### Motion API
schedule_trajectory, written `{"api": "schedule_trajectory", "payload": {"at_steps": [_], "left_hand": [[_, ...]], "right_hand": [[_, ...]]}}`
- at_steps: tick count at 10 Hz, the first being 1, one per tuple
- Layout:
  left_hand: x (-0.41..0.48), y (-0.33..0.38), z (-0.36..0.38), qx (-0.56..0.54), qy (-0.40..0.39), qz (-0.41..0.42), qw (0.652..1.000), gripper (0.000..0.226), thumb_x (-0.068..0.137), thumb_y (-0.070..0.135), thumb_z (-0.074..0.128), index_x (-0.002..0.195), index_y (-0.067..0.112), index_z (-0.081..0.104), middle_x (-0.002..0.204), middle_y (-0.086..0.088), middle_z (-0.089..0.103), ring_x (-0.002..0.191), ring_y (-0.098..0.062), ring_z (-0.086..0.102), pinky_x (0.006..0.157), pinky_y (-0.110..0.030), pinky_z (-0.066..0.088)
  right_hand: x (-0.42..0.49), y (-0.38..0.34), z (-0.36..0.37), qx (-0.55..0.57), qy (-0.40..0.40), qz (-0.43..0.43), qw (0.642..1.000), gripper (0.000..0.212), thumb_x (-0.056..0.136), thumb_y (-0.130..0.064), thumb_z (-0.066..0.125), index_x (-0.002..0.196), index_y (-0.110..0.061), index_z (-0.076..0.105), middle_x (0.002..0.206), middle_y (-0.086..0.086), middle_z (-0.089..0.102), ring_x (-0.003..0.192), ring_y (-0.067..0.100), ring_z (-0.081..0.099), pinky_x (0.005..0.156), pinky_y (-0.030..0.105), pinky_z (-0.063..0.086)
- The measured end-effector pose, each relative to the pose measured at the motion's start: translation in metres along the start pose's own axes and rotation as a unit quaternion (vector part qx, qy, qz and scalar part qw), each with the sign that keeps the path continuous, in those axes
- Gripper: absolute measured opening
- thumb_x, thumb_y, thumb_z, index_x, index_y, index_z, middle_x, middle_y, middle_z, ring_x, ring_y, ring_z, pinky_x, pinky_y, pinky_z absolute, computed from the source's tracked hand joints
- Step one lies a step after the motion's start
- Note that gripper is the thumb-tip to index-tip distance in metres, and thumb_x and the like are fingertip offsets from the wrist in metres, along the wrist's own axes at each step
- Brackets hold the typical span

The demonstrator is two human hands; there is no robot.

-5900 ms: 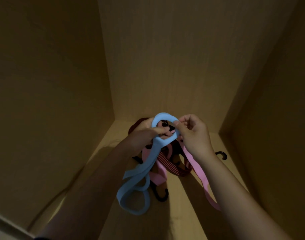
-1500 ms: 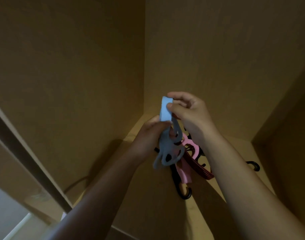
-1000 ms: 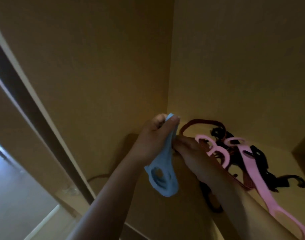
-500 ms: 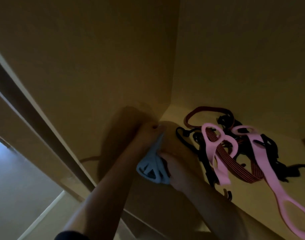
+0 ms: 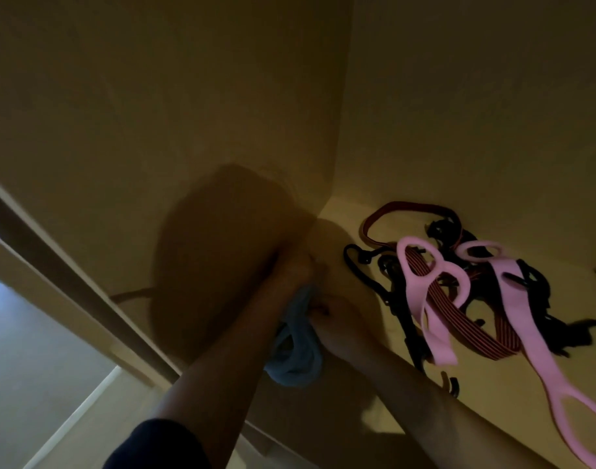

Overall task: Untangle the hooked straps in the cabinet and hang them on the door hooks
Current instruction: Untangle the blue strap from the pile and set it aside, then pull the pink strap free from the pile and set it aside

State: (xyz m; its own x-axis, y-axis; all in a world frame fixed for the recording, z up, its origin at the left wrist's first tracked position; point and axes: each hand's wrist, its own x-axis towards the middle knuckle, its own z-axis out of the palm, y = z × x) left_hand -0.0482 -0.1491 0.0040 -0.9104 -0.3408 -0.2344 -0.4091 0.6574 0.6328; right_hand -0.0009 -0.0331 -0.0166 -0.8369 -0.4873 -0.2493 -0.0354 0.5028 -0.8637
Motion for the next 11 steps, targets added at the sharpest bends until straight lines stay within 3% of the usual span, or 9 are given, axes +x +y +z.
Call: {"api": "schedule_trajectory", "payload": {"at_steps": [1,3,4,5,6,8,9,10,11], "left_hand": [[0.003,-0.002,0.004,-0.012,0.024,0.028,0.999,0.039,0.082,0.026,0.066,0.106,-0.005,0.062,0.113,-0.021,0.063,0.106,-0.033,0.059,0.079,-0.031,0.043],[-0.007,0.015,0.006,0.131,0.101,0.106,0.981,0.037,0.090,0.026,0.056,0.123,0.007,0.053,0.125,-0.017,0.057,0.114,-0.033,0.054,0.092,-0.041,0.044],[-0.022,0.037,0.020,-0.014,0.110,0.191,0.975,0.028,0.086,0.022,0.062,0.108,0.004,0.064,0.110,-0.016,0.064,0.102,-0.031,0.060,0.087,-0.040,0.049],[-0.044,0.060,0.043,-0.092,0.040,0.259,0.961,0.017,0.086,0.016,0.061,0.084,0.001,0.068,0.088,-0.016,0.069,0.084,-0.028,0.063,0.077,-0.041,0.049],[-0.053,0.074,0.067,-0.039,-0.027,0.261,0.964,0.027,0.088,0.032,0.058,0.089,0.006,0.066,0.089,-0.010,0.067,0.081,-0.023,0.062,0.073,-0.038,0.049],[-0.061,0.087,0.092,-0.009,-0.047,0.205,0.978,0.036,0.081,0.014,0.064,0.107,-0.008,0.051,0.093,-0.019,0.059,0.088,-0.032,0.059,0.064,-0.029,0.038],[-0.068,0.097,0.091,-0.077,-0.057,0.197,0.976,0.012,0.084,0.001,0.054,0.095,-0.004,0.056,0.090,-0.014,0.062,0.081,-0.025,0.060,0.064,-0.025,0.046],[-0.071,0.115,0.091,-0.201,-0.072,0.122,0.969,0.024,0.086,0.002,0.052,0.067,0.016,0.049,0.068,0.002,0.051,0.061,-0.010,0.049,0.058,-0.020,0.045],[-0.078,0.128,0.092,-0.366,-0.134,-0.019,0.921,0.022,0.085,0.004,0.051,0.067,0.015,0.049,0.069,-0.003,0.053,0.063,-0.017,0.052,0.068,-0.034,0.049]], "right_hand": [[-0.002,0.002,-0.014,-0.069,0.031,0.000,0.997,0.033,0.089,-0.017,0.047,0.056,-0.016,0.045,0.059,0.000,0.045,0.059,0.015,0.044,0.052,0.024,0.030],[-0.036,0.006,-0.053,-0.020,0.100,-0.046,0.994,0.024,0.088,-0.012,0.047,0.093,0.010,0.055,0.069,0.024,0.050,0.053,0.020,0.042,0.047,0.019,0.029],[-0.051,0.011,-0.072,-0.014,0.151,-0.051,0.987,0.022,0.090,-0.012,0.046,0.080,0.001,0.060,0.055,0.010,0.045,0.045,0.014,0.037,0.044,0.027,0.028],[-0.058,0.022,-0.087,0.020,0.210,-0.032,0.977,0.023,0.090,-0.009,0.046,0.075,0.000,0.060,0.063,0.015,0.053,0.058,0.024,0.046,0.055,0.034,0.032],[-0.070,0.031,-0.098,0.039,0.237,-0.009,0.971,0.032,0.094,-0.017,0.046,0.065,-0.010,0.057,0.060,0.009,0.055,0.057,0.025,0.051,0.060,0.038,0.041],[-0.101,0.047,-0.106,0.044,0.250,0.028,0.967,0.017,0.086,-0.024,0.059,0.080,-0.008,0.062,0.082,0.013,0.067,0.075,0.024,0.062,0.066,0.034,0.049],[-0.108,0.056,-0.116,0.004,0.303,0.026,0.953,0.016,0.087,-0.005,0.050,0.083,-0.018,0.060,0.093,0.004,0.056,0.080,0.013,0.052,0.064,0.012,0.039],[-0.108,0.068,-0.137,-0.016,0.387,0.035,0.921,0.016,0.088,-0.004,0.047,0.093,-0.011,0.061,0.098,0.001,0.049,0.078,0.004,0.047,0.062,0.008,0.036],[-0.098,0.082,-0.158,-0.008,0.411,0.064,0.910,0.014,0.090,-0.008,0.047,0.091,-0.004,0.059,0.096,0.009,0.057,0.080,0.017,0.051,0.061,0.023,0.036]]}}
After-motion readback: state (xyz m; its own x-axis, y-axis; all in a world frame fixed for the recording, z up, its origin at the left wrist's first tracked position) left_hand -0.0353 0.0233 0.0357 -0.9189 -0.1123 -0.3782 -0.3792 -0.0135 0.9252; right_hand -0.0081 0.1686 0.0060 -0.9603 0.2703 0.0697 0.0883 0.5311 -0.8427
